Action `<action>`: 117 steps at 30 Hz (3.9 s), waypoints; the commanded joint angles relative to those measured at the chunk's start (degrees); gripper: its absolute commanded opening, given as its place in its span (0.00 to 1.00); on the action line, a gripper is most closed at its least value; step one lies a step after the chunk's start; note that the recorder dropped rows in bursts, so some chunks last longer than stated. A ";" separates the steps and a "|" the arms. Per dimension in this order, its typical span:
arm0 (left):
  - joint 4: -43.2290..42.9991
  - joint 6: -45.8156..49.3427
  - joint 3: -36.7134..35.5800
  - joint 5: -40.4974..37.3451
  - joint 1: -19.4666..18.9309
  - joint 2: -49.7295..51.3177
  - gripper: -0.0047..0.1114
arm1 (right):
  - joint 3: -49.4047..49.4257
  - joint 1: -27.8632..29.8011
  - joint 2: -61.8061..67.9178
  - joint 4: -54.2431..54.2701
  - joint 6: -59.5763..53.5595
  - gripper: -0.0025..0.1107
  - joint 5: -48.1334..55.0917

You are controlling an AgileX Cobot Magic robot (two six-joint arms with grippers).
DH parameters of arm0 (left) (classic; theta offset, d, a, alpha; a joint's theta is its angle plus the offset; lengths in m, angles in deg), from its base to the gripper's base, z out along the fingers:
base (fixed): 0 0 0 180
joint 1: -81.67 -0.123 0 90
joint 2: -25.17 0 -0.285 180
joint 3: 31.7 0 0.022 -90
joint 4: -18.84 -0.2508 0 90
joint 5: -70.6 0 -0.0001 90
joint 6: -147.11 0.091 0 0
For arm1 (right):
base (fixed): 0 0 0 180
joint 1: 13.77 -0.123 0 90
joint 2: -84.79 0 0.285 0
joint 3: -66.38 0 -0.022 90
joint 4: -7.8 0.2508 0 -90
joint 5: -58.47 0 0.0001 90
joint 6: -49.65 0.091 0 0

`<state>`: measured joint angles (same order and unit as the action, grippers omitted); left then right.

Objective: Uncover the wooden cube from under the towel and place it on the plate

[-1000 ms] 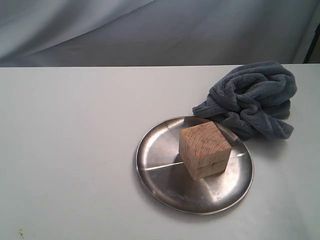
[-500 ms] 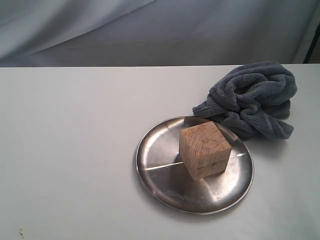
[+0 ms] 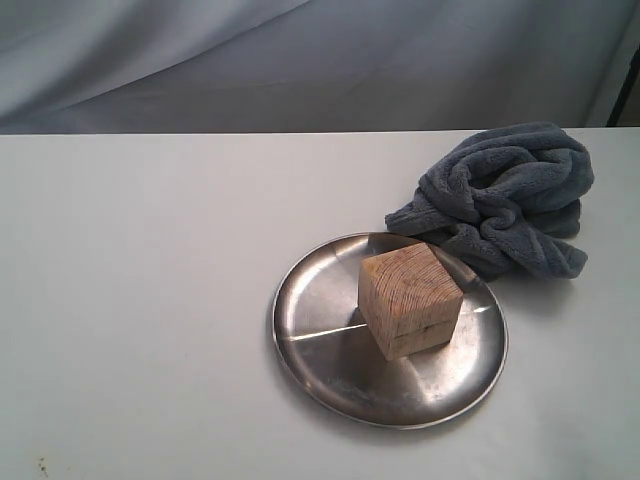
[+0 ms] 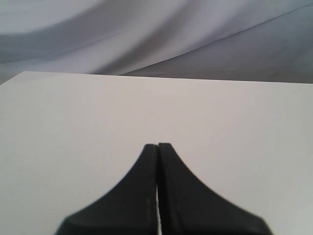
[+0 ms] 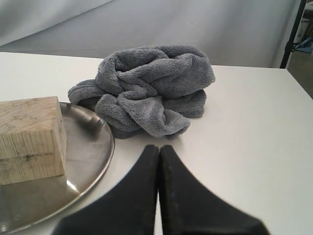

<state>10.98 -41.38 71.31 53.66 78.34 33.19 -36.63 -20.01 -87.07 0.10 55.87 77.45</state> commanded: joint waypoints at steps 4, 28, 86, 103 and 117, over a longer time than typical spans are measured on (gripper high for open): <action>-0.01 -0.26 -0.23 0.41 -0.07 -0.24 0.04 | 0.23 -0.12 -0.35 -0.28 0.06 0.02 0.05; -0.01 -0.26 -0.23 0.41 -0.07 -0.24 0.04 | 0.23 -0.12 -0.35 6.39 -7.90 0.02 -0.24; -0.01 -0.26 -0.23 0.41 -0.07 -0.24 0.04 | 0.23 -0.12 -0.35 6.83 -1.96 0.02 0.20; -0.01 -0.26 -0.23 0.41 -0.07 -0.24 0.04 | 0.23 -0.12 -0.35 7.08 -1.83 0.02 0.20; -0.01 -0.26 -0.23 0.41 -0.07 -0.24 0.04 | 0.23 -0.12 -0.35 7.08 -1.83 0.02 0.20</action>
